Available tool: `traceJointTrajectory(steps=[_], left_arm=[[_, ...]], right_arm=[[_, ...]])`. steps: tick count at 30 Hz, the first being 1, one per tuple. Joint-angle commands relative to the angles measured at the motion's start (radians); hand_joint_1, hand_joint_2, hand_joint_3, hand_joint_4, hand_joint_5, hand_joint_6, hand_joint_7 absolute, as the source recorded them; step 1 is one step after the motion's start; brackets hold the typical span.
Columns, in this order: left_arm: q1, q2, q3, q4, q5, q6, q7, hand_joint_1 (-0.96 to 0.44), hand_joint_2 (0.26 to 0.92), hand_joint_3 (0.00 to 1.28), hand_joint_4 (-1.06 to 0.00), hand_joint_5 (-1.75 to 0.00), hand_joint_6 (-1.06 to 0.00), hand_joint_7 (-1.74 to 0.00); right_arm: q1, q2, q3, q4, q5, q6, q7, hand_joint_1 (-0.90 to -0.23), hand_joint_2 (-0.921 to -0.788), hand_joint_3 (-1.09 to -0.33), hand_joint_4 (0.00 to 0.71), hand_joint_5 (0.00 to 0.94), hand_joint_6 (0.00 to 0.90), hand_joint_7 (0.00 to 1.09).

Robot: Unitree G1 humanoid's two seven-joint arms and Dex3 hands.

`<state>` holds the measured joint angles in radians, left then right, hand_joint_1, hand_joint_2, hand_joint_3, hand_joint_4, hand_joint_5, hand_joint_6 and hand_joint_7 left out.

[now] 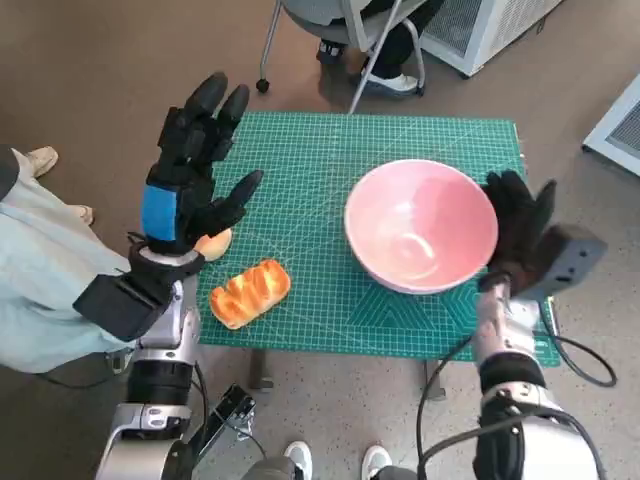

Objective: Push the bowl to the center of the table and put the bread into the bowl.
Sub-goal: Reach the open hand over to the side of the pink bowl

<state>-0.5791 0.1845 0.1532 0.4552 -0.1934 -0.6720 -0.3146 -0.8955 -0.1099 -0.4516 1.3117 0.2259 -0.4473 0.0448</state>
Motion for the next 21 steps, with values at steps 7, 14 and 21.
traceJointTrajectory(steps=[7,14,21], left_arm=[[0.041,0.007,0.001,-0.062,0.012,0.023,0.023,-0.38,0.921,0.30,-0.33,0.00,-0.24,-0.35],[0.064,0.009,-0.002,-0.089,0.018,0.034,0.034,-0.38,0.921,0.30,-0.33,0.00,-0.25,-0.34],[0.093,0.015,-0.002,-0.132,0.024,0.057,0.042,-0.38,0.921,0.30,-0.33,0.00,-0.25,-0.32]], right_arm=[[-0.065,0.060,-0.021,0.018,0.019,0.040,-0.016,-0.534,-0.921,-0.902,0.261,0.003,0.124,0.76],[-0.104,0.076,-0.022,0.024,0.009,0.072,-0.042,-0.530,-0.921,-0.919,0.247,0.001,0.085,0.84],[-0.115,0.062,-0.022,0.026,0.004,0.095,-0.037,-0.550,-0.921,-0.916,0.249,0.003,0.031,0.85]])
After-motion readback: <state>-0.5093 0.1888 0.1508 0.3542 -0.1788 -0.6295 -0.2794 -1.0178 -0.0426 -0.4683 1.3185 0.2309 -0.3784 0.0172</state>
